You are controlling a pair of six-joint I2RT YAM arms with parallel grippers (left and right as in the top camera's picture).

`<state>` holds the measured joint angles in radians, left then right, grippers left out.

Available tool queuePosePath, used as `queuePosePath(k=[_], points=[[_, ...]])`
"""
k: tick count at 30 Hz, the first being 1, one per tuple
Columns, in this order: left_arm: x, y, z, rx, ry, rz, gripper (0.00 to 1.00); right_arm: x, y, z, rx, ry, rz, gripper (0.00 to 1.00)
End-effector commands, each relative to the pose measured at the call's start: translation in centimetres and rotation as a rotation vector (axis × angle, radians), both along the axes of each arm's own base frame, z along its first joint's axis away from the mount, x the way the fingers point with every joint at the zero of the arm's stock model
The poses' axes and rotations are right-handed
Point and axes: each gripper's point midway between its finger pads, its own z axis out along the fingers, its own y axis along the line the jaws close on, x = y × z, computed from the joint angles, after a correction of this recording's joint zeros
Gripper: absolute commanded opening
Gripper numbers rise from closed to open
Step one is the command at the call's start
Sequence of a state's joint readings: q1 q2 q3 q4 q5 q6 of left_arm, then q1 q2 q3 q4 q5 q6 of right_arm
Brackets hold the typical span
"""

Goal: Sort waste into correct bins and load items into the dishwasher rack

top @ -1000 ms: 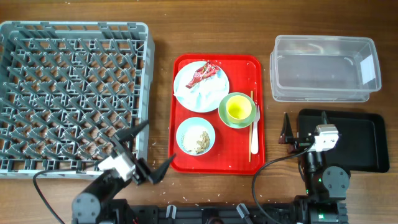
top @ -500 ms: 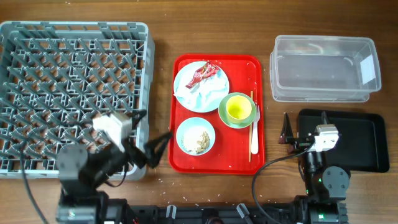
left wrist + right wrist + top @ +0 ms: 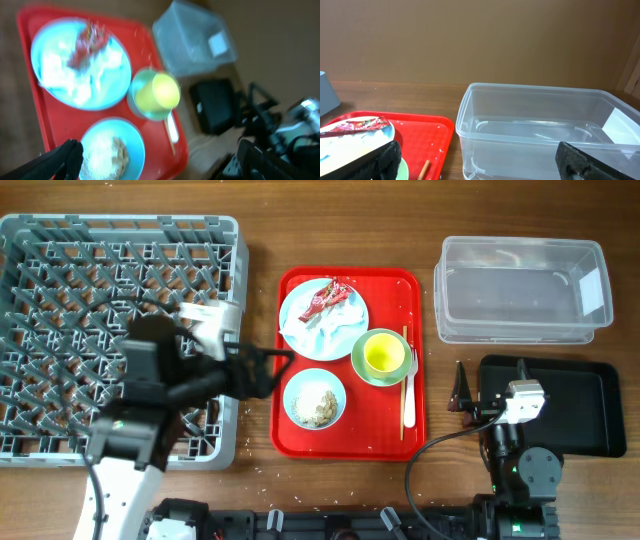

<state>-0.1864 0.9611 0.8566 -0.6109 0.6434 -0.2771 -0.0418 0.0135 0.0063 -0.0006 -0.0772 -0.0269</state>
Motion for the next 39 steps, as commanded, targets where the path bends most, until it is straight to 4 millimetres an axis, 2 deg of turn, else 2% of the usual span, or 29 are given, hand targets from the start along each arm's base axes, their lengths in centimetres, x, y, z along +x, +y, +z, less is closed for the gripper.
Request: queuePosePath(k=[1,5,7,10,14,19,24,25,28,31,35,39], points=[[1.7,0.0,-1.3,0.25,0.028,0.131,1.0,0.0,0.0,0.1,0.007,-0.007,-0.005,1.0],[3.1,0.0,-2.5,0.527,0.123,0.164,1.0,0.0,0.0,0.1,0.007,-0.007,-0.004,1.0],[4.1,-0.5,-3.1,0.556,0.151,0.161,1.0,0.0,0.0,0.1,0.007,-0.007,-0.005,1.0],[4.9,-0.9,-4.5,0.545,0.205,0.192,1.0,0.0,0.0,0.1,0.008,-0.007,-0.005,1.0],[4.7,-1.5,-4.5,0.481,0.252,0.226,1.0,0.0,0.0,0.1,0.008,-0.007,-0.004,1.0],[3.0,-4.2,-4.2,0.361,0.319,0.102,1.0,0.0,0.0,0.1,0.007,-0.007,-0.004,1.0],[3.0,-4.2,-4.2,0.365,0.314,0.095,1.0,0.0,0.0,0.1,0.007,-0.007,-0.005,1.0],[3.5,-3.5,-4.3,0.401,0.294,0.131,1.0,0.0,0.0,0.1,0.007,-0.007,-0.005,1.0],[5.8,0.6,-4.4,0.57,0.2,0.311,1.0,0.0,0.0,0.1,0.008,-0.007,-0.004,1.0],[7.1,4.0,-4.0,0.675,0.149,0.444,1.0,0.0,0.0,0.1,0.007,-0.007,-0.004,1.0],[7.8,8.4,-3.6,0.774,0.147,0.584,1.0,0.0,0.0,0.1,0.007,-0.007,-0.004,1.0],[7.5,11.6,-4.2,0.772,0.226,0.653,1.0,0.0,0.0,0.1,0.007,-0.007,-0.005,1.0]])
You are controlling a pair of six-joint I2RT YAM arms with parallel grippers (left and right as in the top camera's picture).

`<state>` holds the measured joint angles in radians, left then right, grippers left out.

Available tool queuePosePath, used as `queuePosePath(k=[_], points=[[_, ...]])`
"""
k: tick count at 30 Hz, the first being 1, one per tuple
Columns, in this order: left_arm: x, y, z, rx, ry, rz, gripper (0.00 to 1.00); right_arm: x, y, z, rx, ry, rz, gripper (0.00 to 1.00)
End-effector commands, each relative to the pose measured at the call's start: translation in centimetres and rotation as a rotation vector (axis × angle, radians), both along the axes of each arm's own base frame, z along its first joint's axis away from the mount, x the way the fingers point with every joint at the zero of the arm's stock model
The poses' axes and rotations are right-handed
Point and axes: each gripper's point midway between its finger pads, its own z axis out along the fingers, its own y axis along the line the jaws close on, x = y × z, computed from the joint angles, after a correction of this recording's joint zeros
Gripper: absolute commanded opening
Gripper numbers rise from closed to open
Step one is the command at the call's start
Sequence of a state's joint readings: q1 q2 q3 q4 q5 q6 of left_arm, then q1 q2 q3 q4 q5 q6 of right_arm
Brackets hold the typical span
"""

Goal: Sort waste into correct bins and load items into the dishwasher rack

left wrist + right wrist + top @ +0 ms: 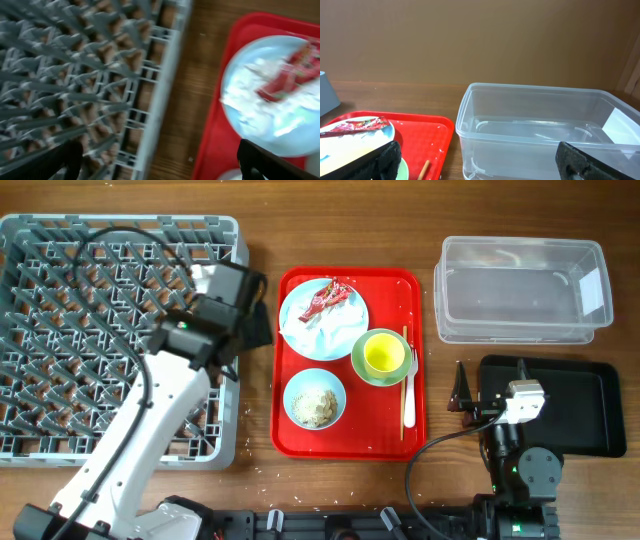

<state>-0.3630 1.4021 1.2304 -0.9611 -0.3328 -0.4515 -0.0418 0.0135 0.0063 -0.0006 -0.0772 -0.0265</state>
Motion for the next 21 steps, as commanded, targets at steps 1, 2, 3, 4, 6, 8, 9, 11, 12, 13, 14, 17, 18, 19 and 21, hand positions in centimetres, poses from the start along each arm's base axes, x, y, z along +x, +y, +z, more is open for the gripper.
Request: queuePosePath(k=[1,2,3,4,6,8,9,11,12,13,14,17,18,19,21], points=[[0.2,3.0,0.5,0.023,0.0,0.09,1.0,0.0,0.0,0.1,0.007,-0.007,-0.004,1.0],[0.2,3.3,0.5,0.022,0.004,0.099,1.0,0.0,0.0,0.1,0.007,-0.007,-0.005,1.0],[0.2,3.4,0.5,0.022,0.004,0.104,1.0,0.0,0.0,0.1,0.007,-0.007,-0.004,1.0],[0.2,3.5,0.5,0.022,0.004,0.107,1.0,0.0,0.0,0.1,0.007,-0.007,-0.005,1.0],[0.2,3.5,0.5,0.022,0.004,0.107,1.0,0.0,0.0,0.1,0.007,-0.007,-0.005,1.0],[0.2,3.5,0.5,0.022,0.004,0.107,1.0,0.0,0.0,0.1,0.007,-0.007,-0.004,1.0],[0.2,3.5,0.5,0.022,0.004,0.107,1.0,0.0,0.0,0.1,0.007,-0.007,-0.005,1.0],[0.2,3.6,0.5,0.027,0.004,0.102,1.0,0.0,0.0,0.1,0.007,-0.007,-0.004,1.0],[0.2,3.6,0.5,0.029,0.003,0.103,1.0,0.0,0.0,0.1,0.007,-0.007,-0.004,1.0],[0.2,3.7,0.5,0.032,0.003,0.104,1.0,0.0,0.0,0.1,0.007,-0.007,-0.004,1.0],[0.2,4.2,0.7,0.062,-0.003,0.118,1.0,0.0,0.0,0.1,0.007,-0.007,-0.004,1.0],[0.2,6.0,1.0,0.109,-0.012,0.17,1.0,0.0,0.0,0.1,0.007,-0.007,-0.004,1.0],[0.1,6.9,1.0,0.111,-0.008,0.195,1.0,0.0,0.0,0.1,0.007,-0.007,-0.005,1.0],[0.1,7.9,1.0,0.111,-0.006,0.227,1.0,0.0,0.0,0.1,0.005,-0.007,-0.005,1.0],[-0.3,10.3,0.9,0.109,0.007,0.3,1.0,0.0,0.0,0.3,0.002,-0.013,-0.004,1.0]])
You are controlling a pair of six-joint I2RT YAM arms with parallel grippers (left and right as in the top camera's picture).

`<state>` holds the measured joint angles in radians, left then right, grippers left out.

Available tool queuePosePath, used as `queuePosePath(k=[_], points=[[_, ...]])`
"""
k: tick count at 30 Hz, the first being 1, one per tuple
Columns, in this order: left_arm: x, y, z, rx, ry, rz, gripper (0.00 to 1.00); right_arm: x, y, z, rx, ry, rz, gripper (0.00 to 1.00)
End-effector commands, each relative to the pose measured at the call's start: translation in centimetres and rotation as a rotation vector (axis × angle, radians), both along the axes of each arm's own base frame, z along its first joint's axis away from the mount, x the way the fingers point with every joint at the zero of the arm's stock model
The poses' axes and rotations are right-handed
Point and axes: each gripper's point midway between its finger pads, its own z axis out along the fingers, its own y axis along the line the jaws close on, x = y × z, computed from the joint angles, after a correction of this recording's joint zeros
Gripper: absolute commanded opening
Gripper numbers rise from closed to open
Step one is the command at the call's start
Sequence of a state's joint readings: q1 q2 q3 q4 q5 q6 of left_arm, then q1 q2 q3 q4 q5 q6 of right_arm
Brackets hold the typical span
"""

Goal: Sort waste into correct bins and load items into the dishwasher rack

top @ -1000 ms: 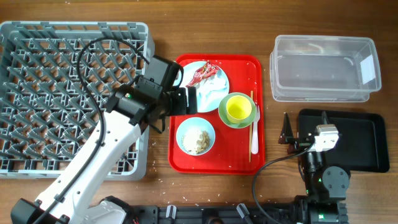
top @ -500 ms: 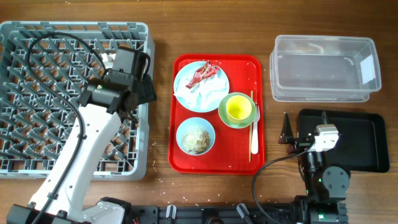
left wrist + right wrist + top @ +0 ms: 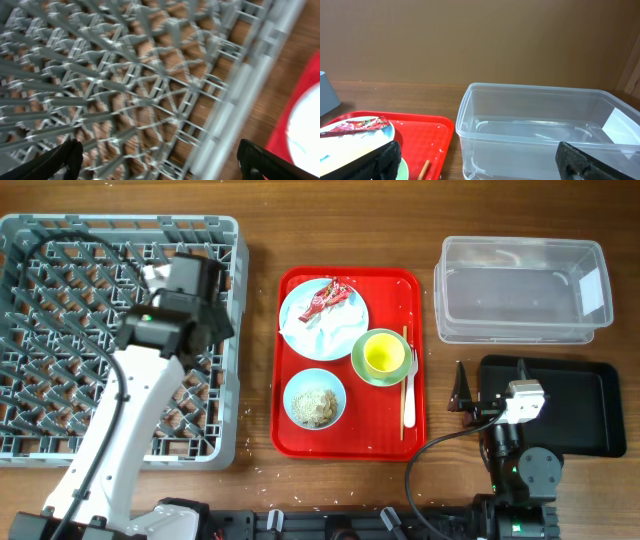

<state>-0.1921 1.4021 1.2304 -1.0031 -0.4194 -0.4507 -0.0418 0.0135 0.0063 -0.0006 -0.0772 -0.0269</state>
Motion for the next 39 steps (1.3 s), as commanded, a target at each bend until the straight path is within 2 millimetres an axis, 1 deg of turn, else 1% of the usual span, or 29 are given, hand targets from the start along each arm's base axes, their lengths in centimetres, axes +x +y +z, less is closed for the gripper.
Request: queuePosePath(k=[1,2,3,4,6,7,8,9,10,11,13,14,16,17,18,21,23,25,26,28,30,32,33,34,35,36,37,38,39], points=[[-0.3,3.9,0.7,0.021,-0.006,0.117,1.0,0.0,0.0,0.5,0.012,-0.02,0.0,1.0],[-0.9,5.2,0.5,0.02,0.011,0.159,1.0,-0.1,0.9,0.7,0.08,-0.024,0.054,1.0],[-1.2,6.0,0.5,0.021,0.018,0.185,1.0,-0.2,2.0,0.8,0.158,-0.019,0.115,1.0],[-1.4,6.8,0.4,0.02,0.019,0.21,1.0,-0.5,3.3,1.2,0.292,-0.013,0.196,1.0],[-1.7,8.3,0.5,0.019,0.017,0.257,1.0,-1.3,5.9,1.4,0.702,0.093,0.348,1.0],[-1.9,8.8,0.5,0.019,0.017,0.274,1.0,-1.5,6.4,1.0,0.912,0.171,0.368,1.0],[-2.0,9.2,0.5,0.019,0.018,0.289,1.0,-1.5,6.5,0.8,1.207,0.252,0.347,1.0],[-2.0,9.2,0.5,0.019,0.018,0.289,1.0,-1.5,6.5,0.9,1.312,0.275,0.341,1.0],[-2.0,9.1,0.4,0.012,0.018,0.285,1.0,-1.7,6.9,1.8,1.309,0.26,0.389,1.0],[-1.9,8.9,0.3,0.0,0.019,0.281,1.0,-2.4,7.6,4.2,1.218,0.183,0.497,1.0],[-1.9,8.9,0.3,-0.002,0.018,0.279,1.0,-3.6,8.1,7.7,1.134,0.055,0.62,1.0],[-1.9,8.9,0.3,-0.002,0.019,0.279,1.0,-4.3,8.1,9.5,1.111,-0.012,0.66,1.0],[-1.9,8.9,0.3,-0.002,0.019,0.279,1.0,-5.2,7.8,13.0,1.063,-0.093,0.68,1.0],[-1.9,8.9,0.3,-0.002,0.019,0.279,1.0,-5.3,7.9,14.2,1.015,-0.106,0.671,1.0],[-1.9,8.9,0.3,-0.002,0.019,0.279,1.0,-4.8,7.9,15.3,0.958,-0.088,0.645,1.0],[-1.9,8.9,0.3,-0.002,0.019,0.28,1.0,-2.9,8.8,17.3,0.798,0.014,0.619,1.0],[-1.9,8.9,0.3,-0.002,0.019,0.279,1.0,-0.7,10.4,19.0,0.666,0.145,0.675,0.99],[-1.9,8.9,0.3,-0.002,0.019,0.279,1.0,2.4,11.4,19.9,0.583,0.284,0.692,1.0],[-1.9,8.9,0.3,-0.002,0.019,0.279,1.0,3.4,11.8,19.9,0.549,0.331,0.693,1.0],[-1.9,8.9,0.3,-0.002,0.019,0.279,1.0,5.7,13.1,18.9,0.479,0.463,0.661,1.0],[-1.9,8.9,0.3,-0.002,0.019,0.279,1.0,8.7,15.5,15.9,0.311,0.644,0.552,1.0],[-1.9,8.9,0.3,-0.002,0.019,0.279,1.0,11.0,17.7,12.8,0.138,0.755,0.416,1.0],[-1.9,8.9,0.3,-0.002,0.019,0.279,1.0,12.1,19.3,11.3,0.051,0.796,0.373,1.0],[-1.9,8.9,0.3,-0.002,0.019,0.279,1.0,12.8,20.8,10.4,0.003,0.814,0.353,1.0],[-1.9,8.9,0.3,-0.002,0.019,0.279,1.0,13.7,23.3,9.2,-0.034,0.83,0.368,1.0],[-1.9,8.9,0.3,-0.002,0.019,0.279,1.0,14.4,25.1,8.3,-0.036,0.834,0.387,1.0],[-1.9,8.9,0.3,-0.002,0.019,0.279,1.0,14.9,26.4,7.3,-0.018,0.84,0.392,1.0],[-1.9,8.9,0.3,-0.002,0.019,0.279,1.0,15.6,27.4,6.3,0.003,0.848,0.389,1.0],[-1.9,8.9,0.3,-0.002,0.019,0.279,1.0,16.4,28.2,4.8,0.026,0.862,0.377,1.0]])
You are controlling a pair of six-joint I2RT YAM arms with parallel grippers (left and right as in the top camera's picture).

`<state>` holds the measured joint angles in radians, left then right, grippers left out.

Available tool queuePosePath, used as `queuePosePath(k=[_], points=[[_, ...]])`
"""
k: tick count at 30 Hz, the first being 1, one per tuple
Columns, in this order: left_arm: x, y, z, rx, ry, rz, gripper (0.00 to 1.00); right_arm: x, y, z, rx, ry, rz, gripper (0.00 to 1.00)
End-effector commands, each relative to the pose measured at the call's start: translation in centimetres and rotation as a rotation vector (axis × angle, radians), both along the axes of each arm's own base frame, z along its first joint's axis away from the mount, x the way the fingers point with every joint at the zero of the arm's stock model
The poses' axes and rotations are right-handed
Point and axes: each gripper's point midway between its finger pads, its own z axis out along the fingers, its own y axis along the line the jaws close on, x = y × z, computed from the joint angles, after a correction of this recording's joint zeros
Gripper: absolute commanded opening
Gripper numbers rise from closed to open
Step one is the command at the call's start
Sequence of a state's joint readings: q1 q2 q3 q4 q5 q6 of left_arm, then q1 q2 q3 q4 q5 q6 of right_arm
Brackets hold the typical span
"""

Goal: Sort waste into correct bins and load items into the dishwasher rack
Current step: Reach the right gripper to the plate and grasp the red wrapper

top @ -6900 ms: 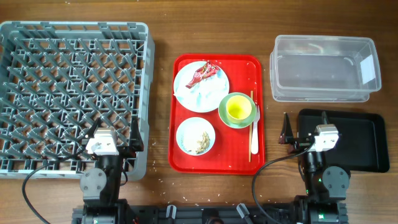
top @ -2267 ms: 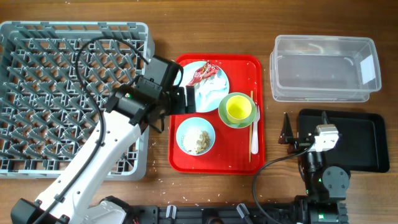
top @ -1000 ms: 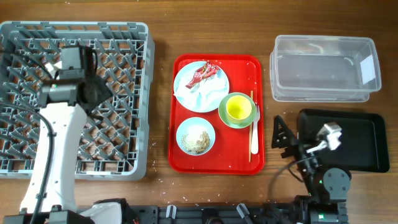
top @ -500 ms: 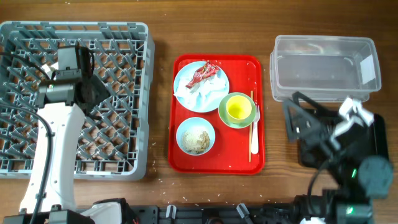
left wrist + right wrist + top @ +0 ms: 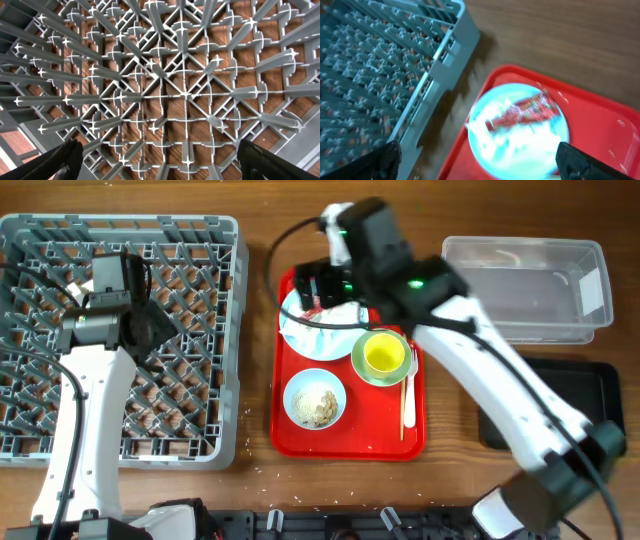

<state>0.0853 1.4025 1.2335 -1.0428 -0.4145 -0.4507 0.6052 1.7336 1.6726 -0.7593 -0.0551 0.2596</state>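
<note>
On the red tray (image 5: pixel 352 435), a light blue plate (image 5: pixel 520 145) holds a red wrapper (image 5: pixel 527 110) and crumpled white tissue. My right gripper (image 5: pixel 318 288) hangs open above this plate, nothing between its fingers (image 5: pixel 385 160). Also on the tray are a yellow cup (image 5: pixel 382 354) on a green saucer, a blue bowl of food scraps (image 5: pixel 315 401) and a spoon with a chopstick (image 5: pixel 408 395). The grey dishwasher rack (image 5: pixel 200 230) lies on the left. My left gripper (image 5: pixel 143 330) is open and empty over the rack's grid (image 5: pixel 185 95).
A clear plastic bin (image 5: pixel 540 275) stands at the back right. A black bin (image 5: pixel 595 405) sits in front of it, partly hidden by my right arm. The rack's corner (image 5: pixel 455 30) lies close to the tray's left edge. Crumbs dot the wooden table.
My right arm was parked beside the black bin; now it reaches across the tray, gripper open over the plate with the wrapper. My left gripper has moved further left over the rack.
My left gripper was first open at the tray's left edge near the bowl, then over the rack's right rim, then inside the rack's area, now near its middle. My right arm stayed parked until this moment, when it is over the plate.
</note>
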Motion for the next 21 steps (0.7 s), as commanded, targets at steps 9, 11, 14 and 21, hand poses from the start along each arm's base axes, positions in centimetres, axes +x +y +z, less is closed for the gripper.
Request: queuePosePath(k=[9,11,14,21], points=[[0.3,0.2,0.6,0.003,-0.018,0.004,1.0,3.3,1.9,-11.3,-0.005,0.227,-0.238,0.86],[0.3,0.2,0.6,0.003,-0.018,0.004,1.0,3.3,1.6,-14.6,-0.019,0.301,-0.324,0.85],[0.3,0.2,0.6,0.003,-0.018,0.004,1.0,3.4,1.2,-16.7,-0.034,0.337,-0.392,0.76],[0.3,0.2,0.6,0.003,-0.018,0.004,1.0,3.4,-0.1,-20.2,-0.102,0.365,-0.476,0.63]])
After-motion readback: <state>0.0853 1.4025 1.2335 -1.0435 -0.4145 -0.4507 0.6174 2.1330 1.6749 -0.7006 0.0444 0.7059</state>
